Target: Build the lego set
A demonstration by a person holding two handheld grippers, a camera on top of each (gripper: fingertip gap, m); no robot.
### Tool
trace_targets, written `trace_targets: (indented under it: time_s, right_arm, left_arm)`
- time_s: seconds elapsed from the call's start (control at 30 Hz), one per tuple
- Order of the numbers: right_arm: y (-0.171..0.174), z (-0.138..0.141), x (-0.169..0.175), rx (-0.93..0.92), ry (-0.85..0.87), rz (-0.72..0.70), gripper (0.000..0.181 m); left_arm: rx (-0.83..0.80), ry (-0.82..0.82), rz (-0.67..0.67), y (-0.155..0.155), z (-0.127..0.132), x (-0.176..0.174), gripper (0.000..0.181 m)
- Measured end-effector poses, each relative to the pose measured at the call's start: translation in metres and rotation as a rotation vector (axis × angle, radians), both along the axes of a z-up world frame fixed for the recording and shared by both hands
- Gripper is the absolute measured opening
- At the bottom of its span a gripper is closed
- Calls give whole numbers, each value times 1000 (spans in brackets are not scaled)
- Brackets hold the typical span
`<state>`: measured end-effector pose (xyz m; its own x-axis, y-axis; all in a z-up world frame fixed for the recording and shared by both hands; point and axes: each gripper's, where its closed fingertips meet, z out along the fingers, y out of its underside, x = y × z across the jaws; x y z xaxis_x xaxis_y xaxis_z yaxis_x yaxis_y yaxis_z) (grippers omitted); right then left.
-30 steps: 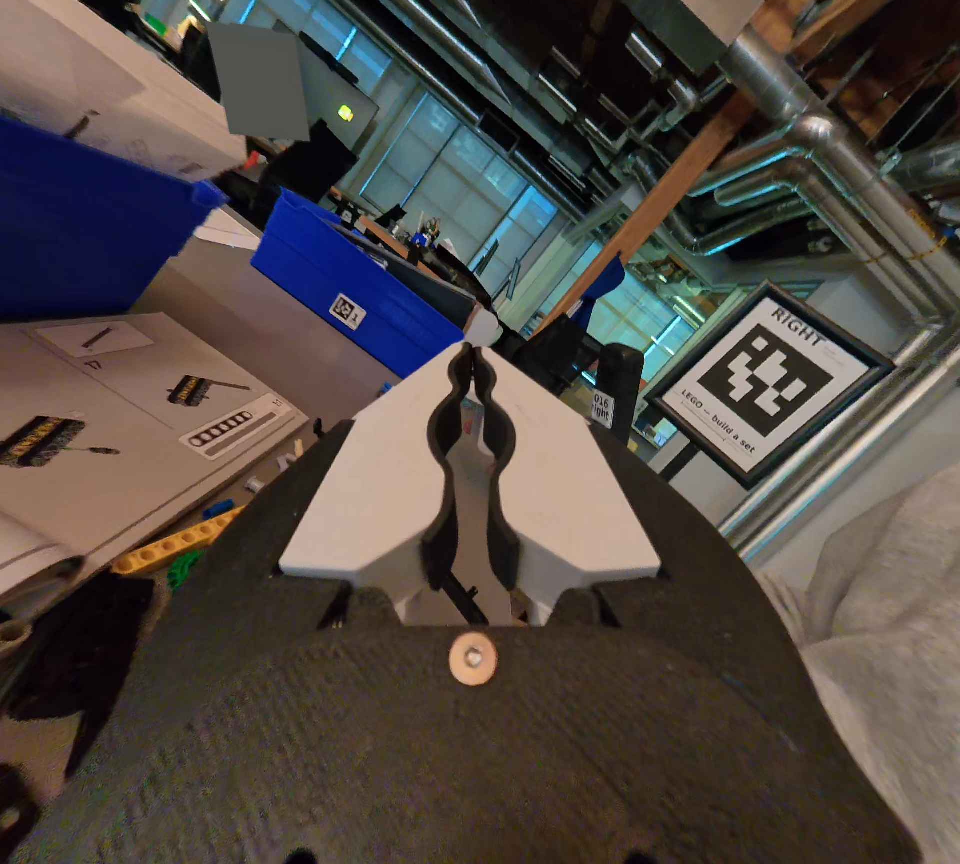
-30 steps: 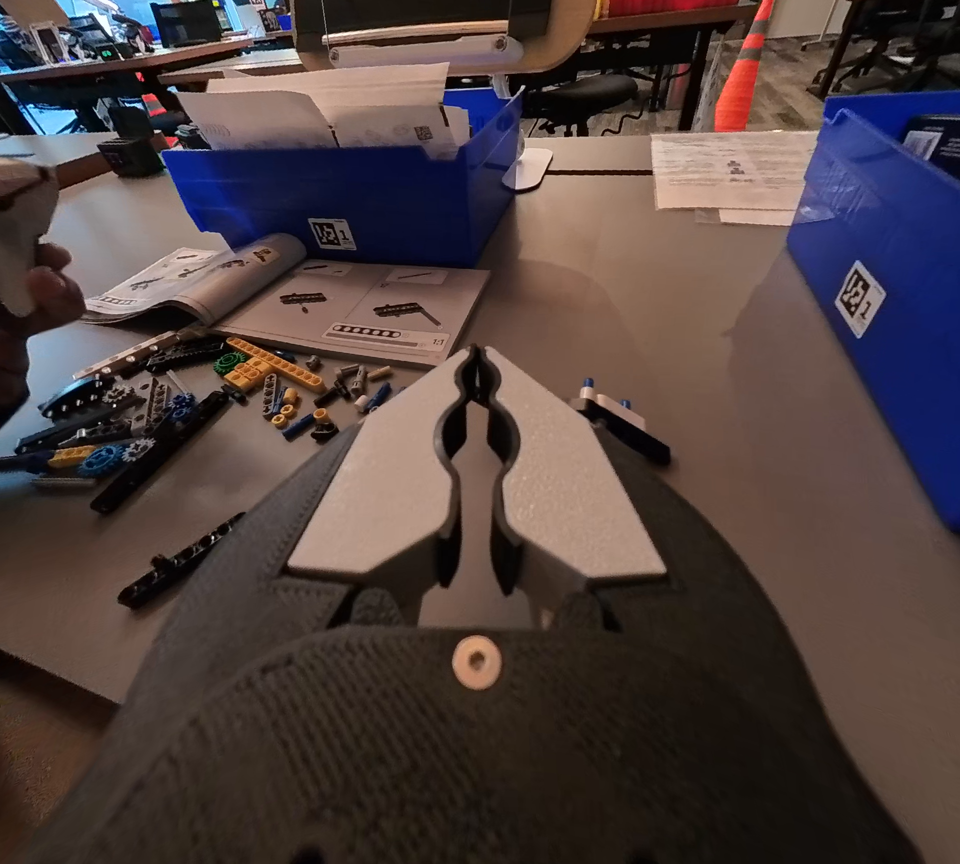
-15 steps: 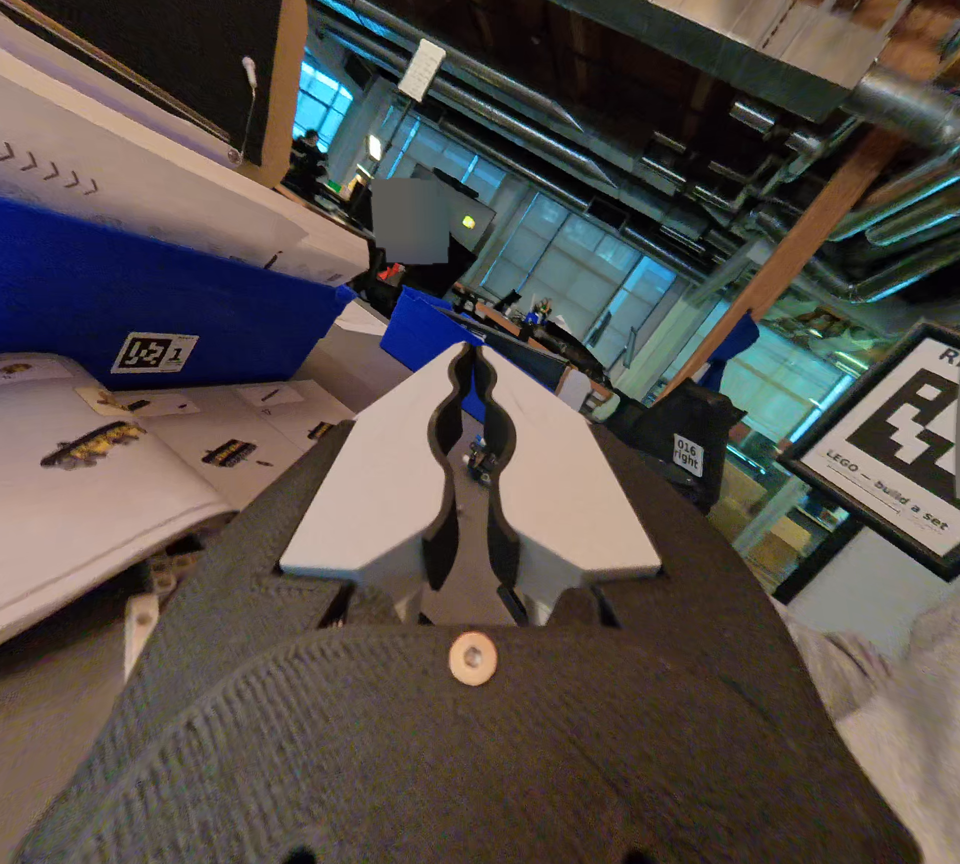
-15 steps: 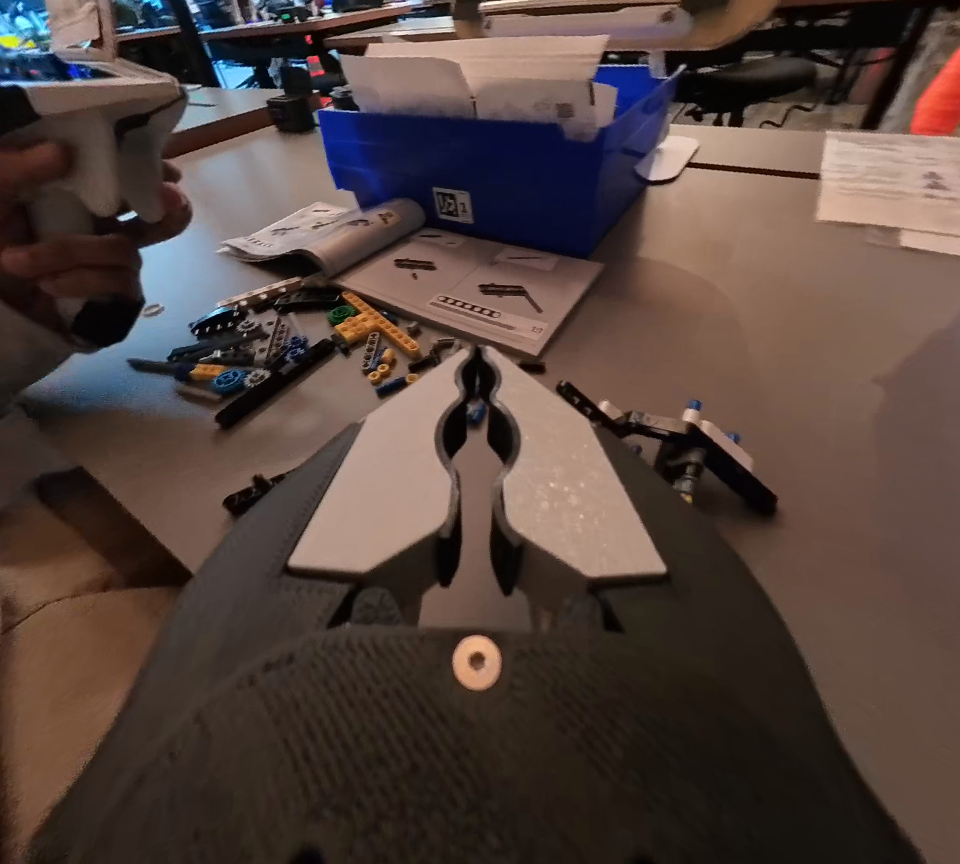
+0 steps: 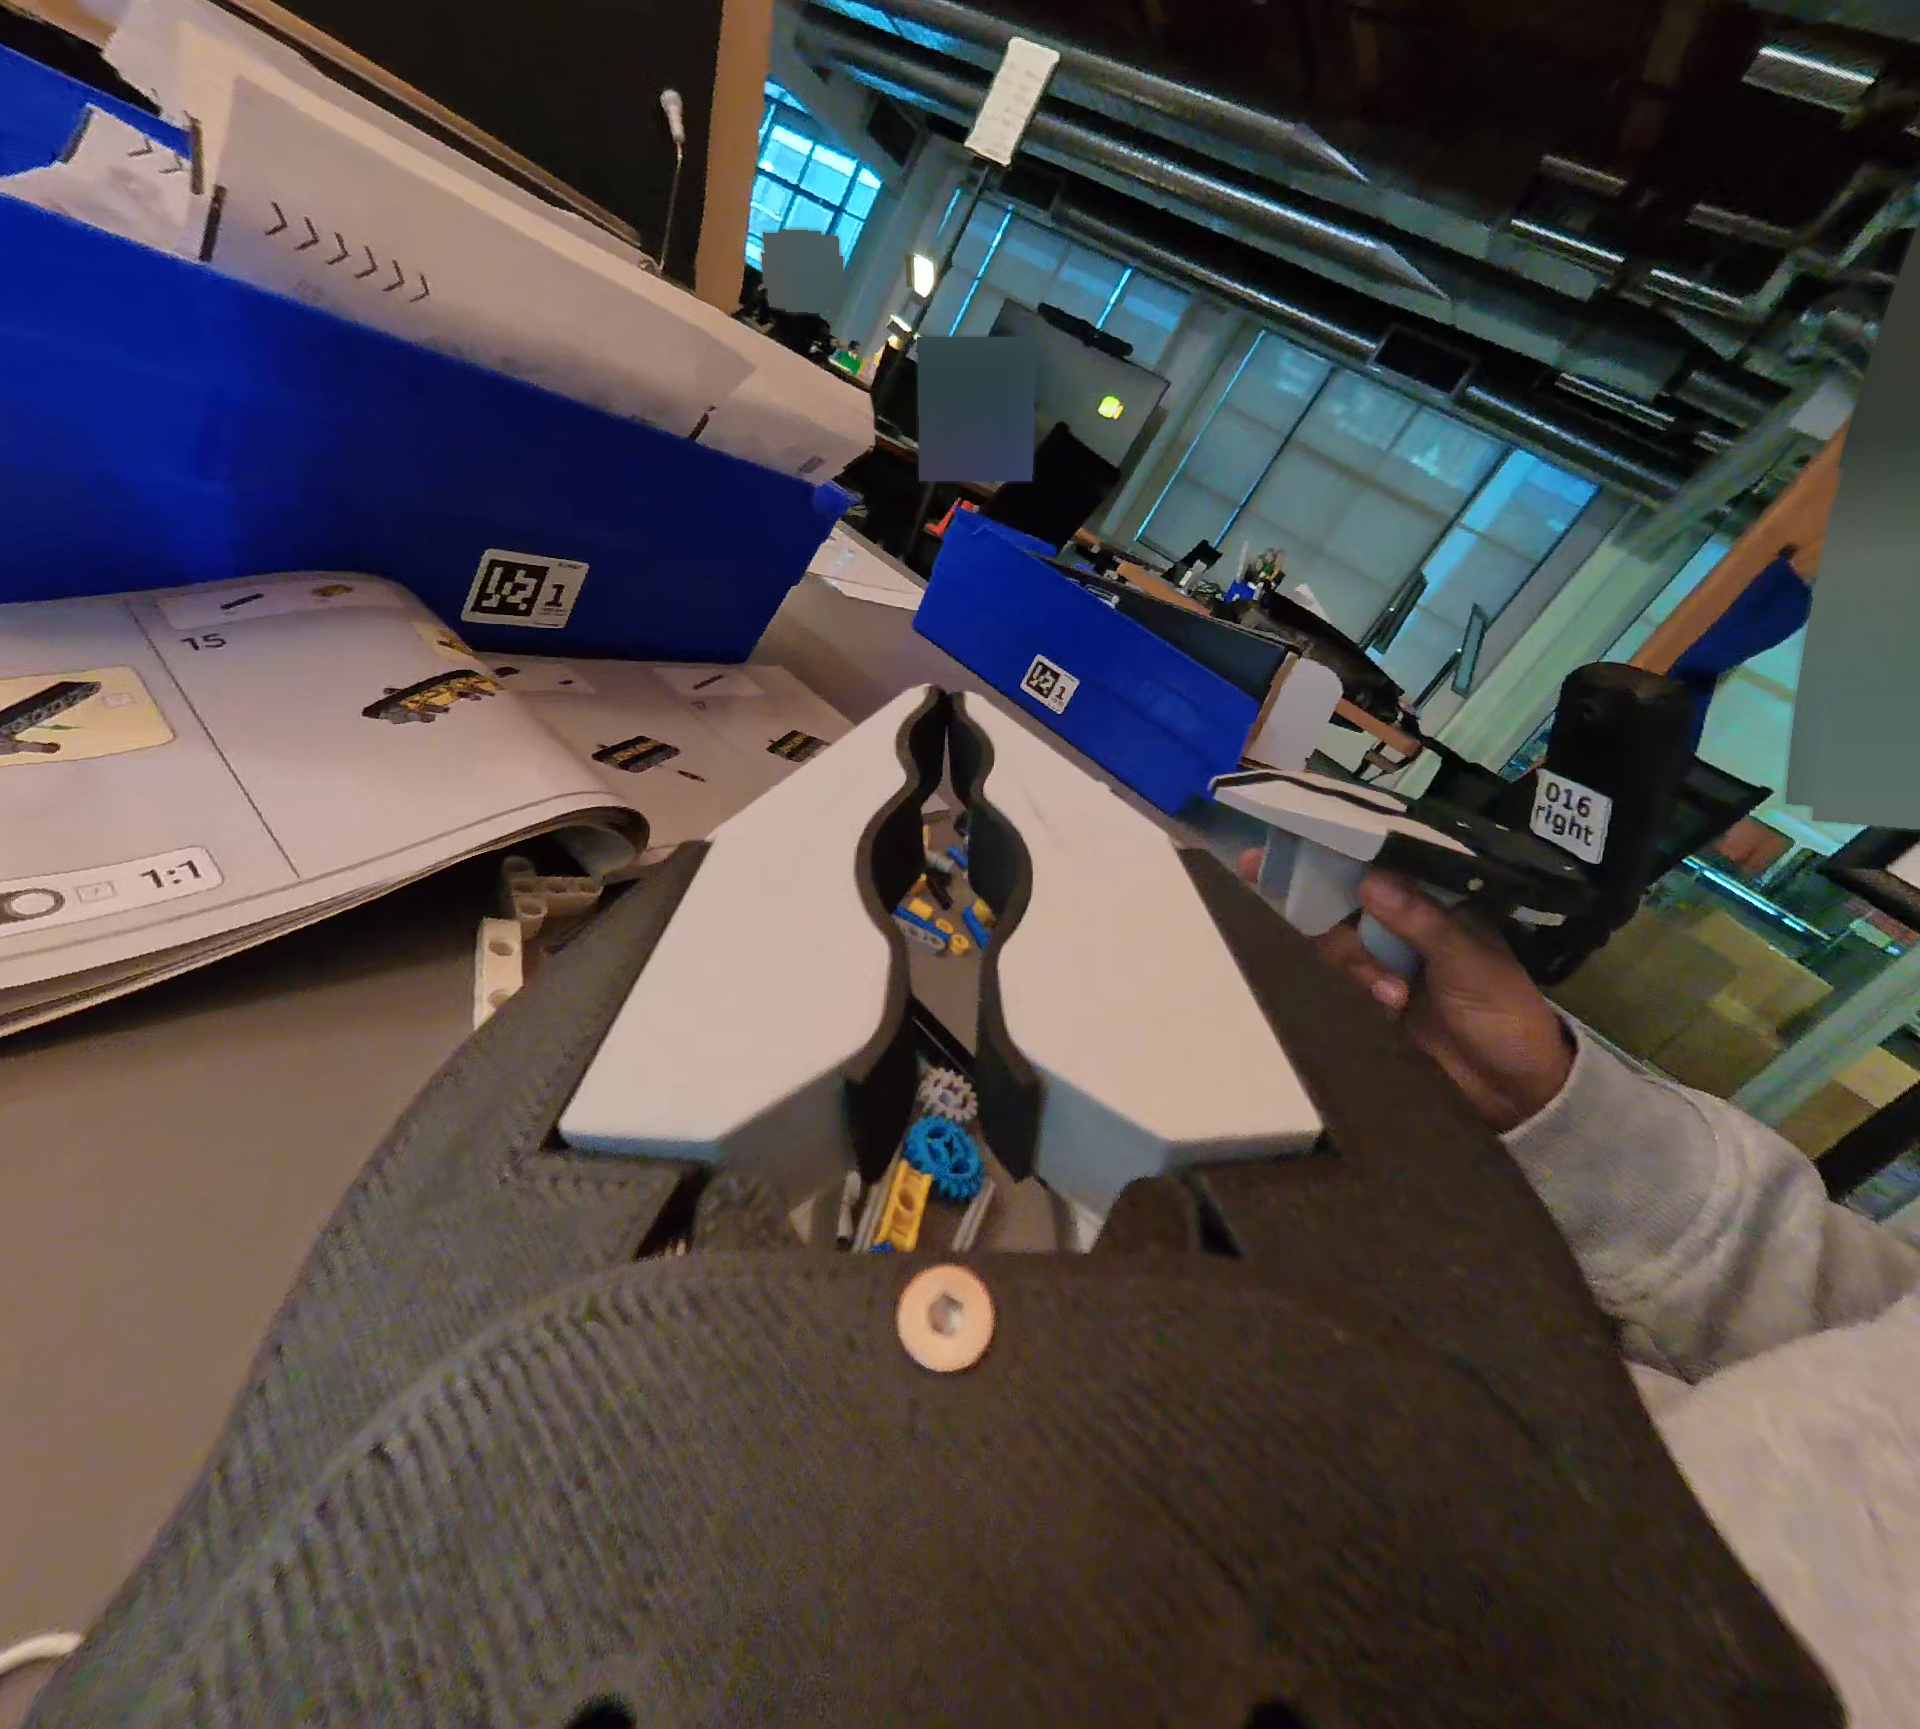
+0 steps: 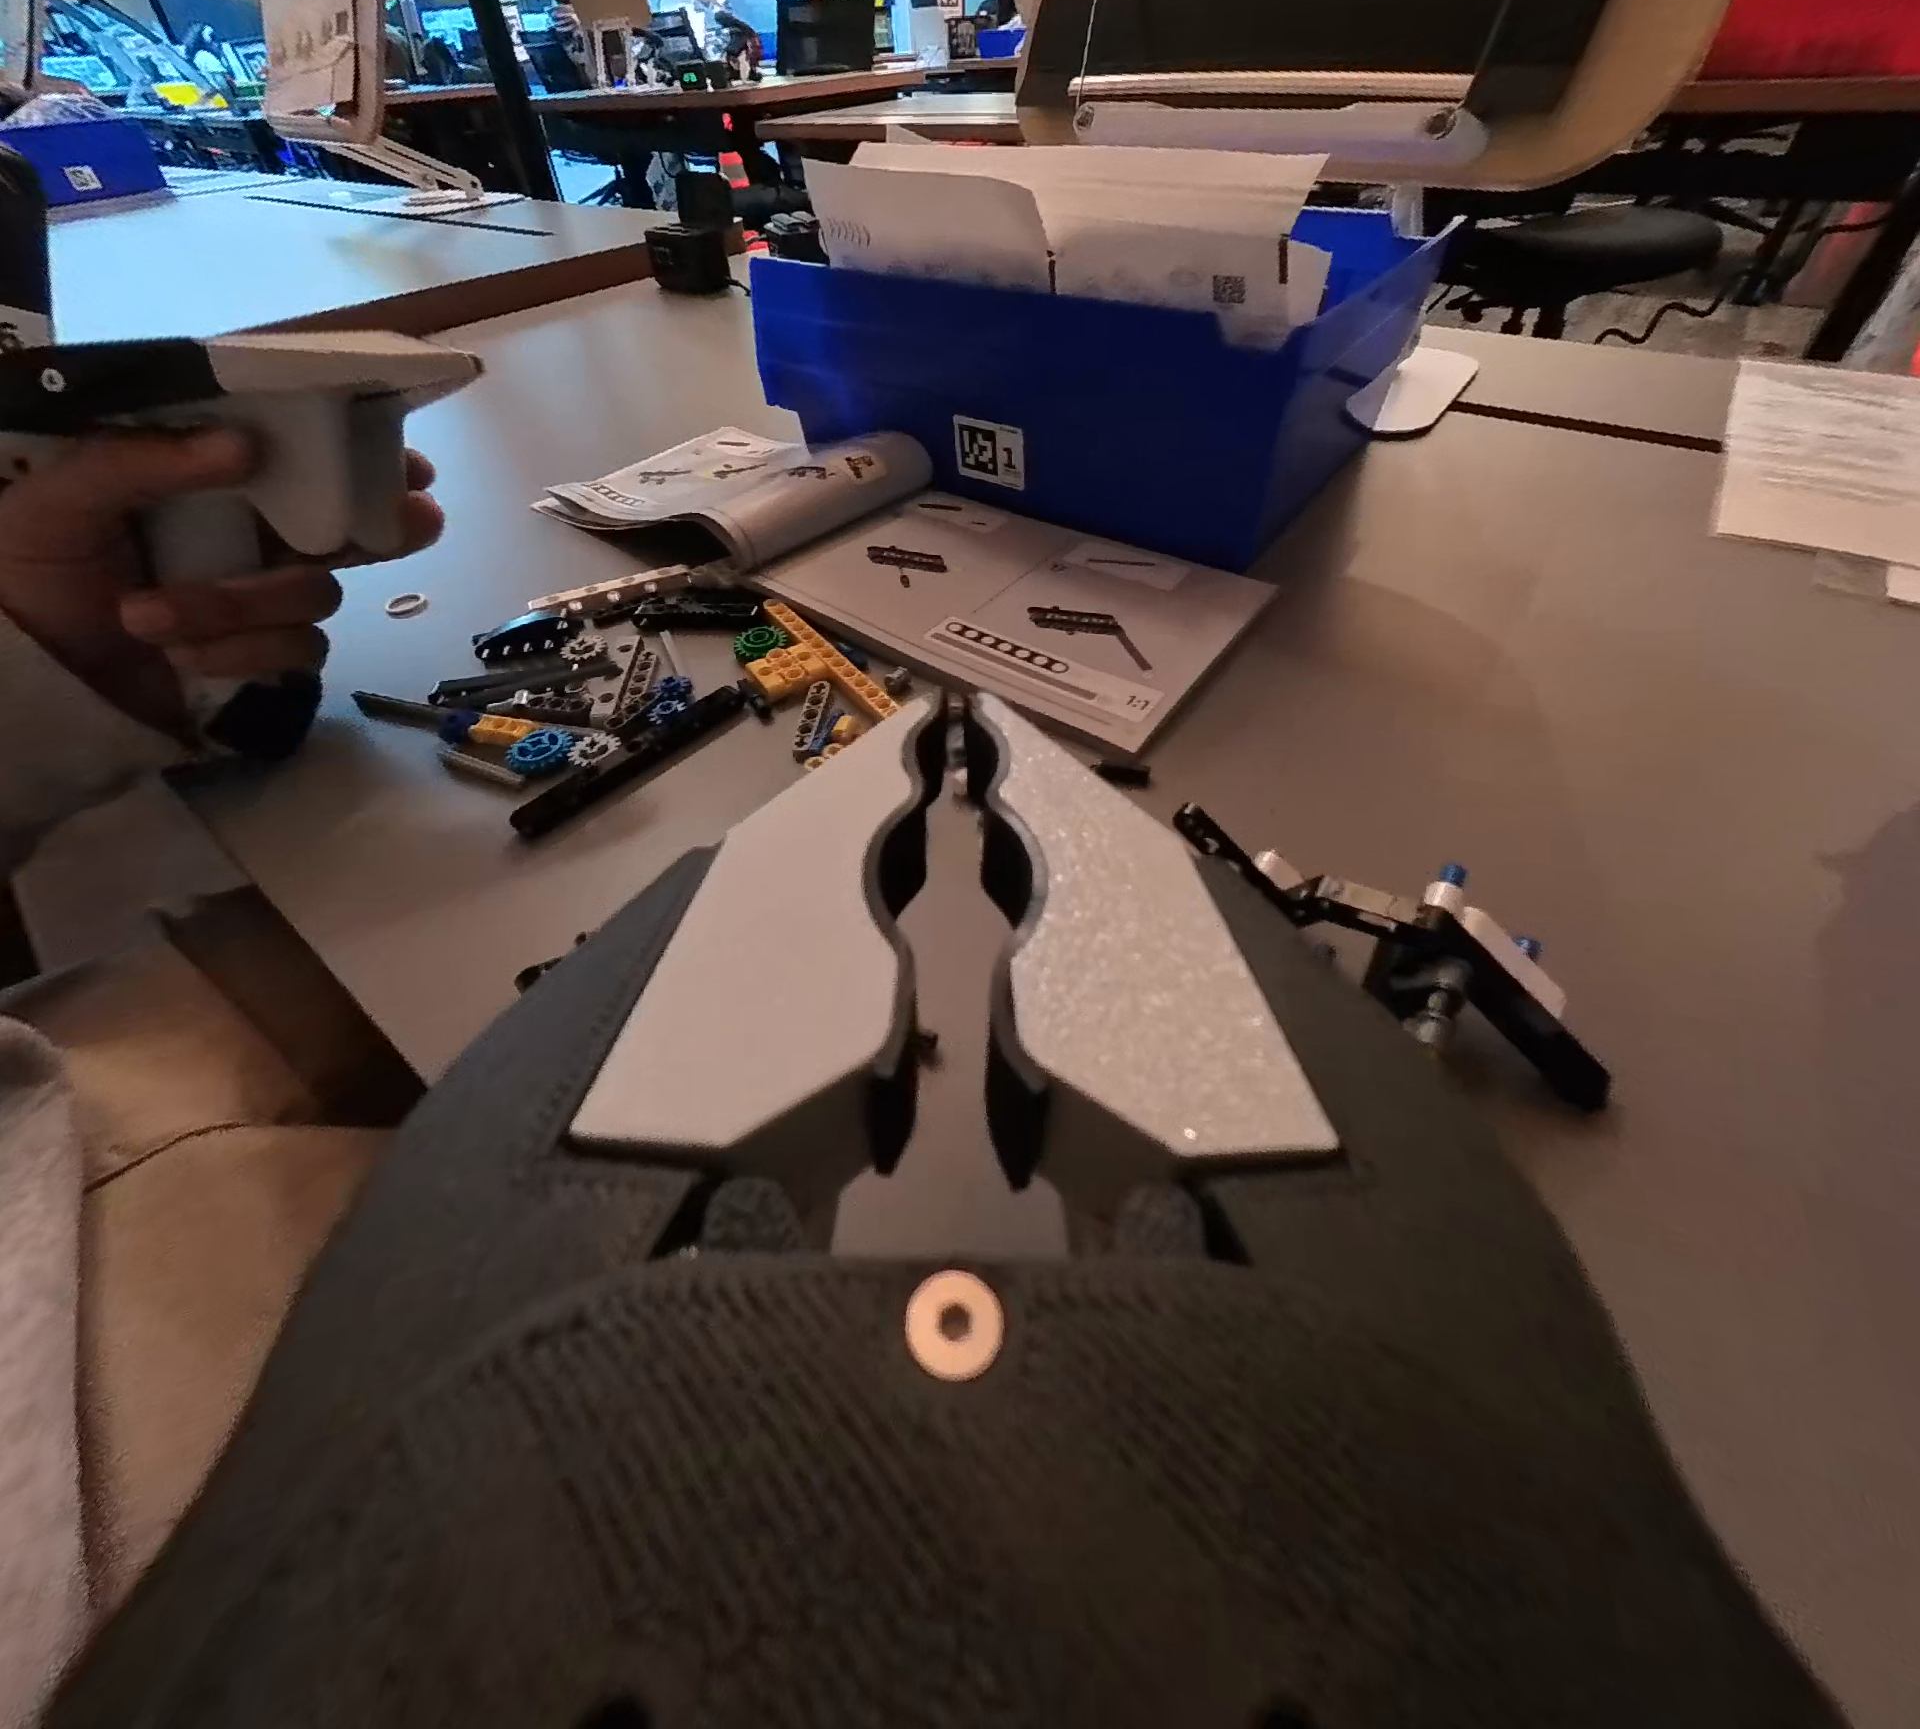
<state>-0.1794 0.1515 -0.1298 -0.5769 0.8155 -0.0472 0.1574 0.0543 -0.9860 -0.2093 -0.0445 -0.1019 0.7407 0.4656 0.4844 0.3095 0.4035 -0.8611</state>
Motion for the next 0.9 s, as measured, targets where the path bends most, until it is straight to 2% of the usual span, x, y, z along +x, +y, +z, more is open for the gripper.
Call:
trace_targets:
  time_s: [0.03,0.37,0.9]
  right_arm:
    - [2,0,-1,2,4,-10,0]
    - [5,7,-15,-55,24,-25,0]
    - [-5,6,-24,-103,-14,6,0]
  left_arm:
    - [2,5,-5,0,1,1,0]
    - [6,16,-5,-6,3,13,0]
    - [46,22,81,-24,3,15,3]
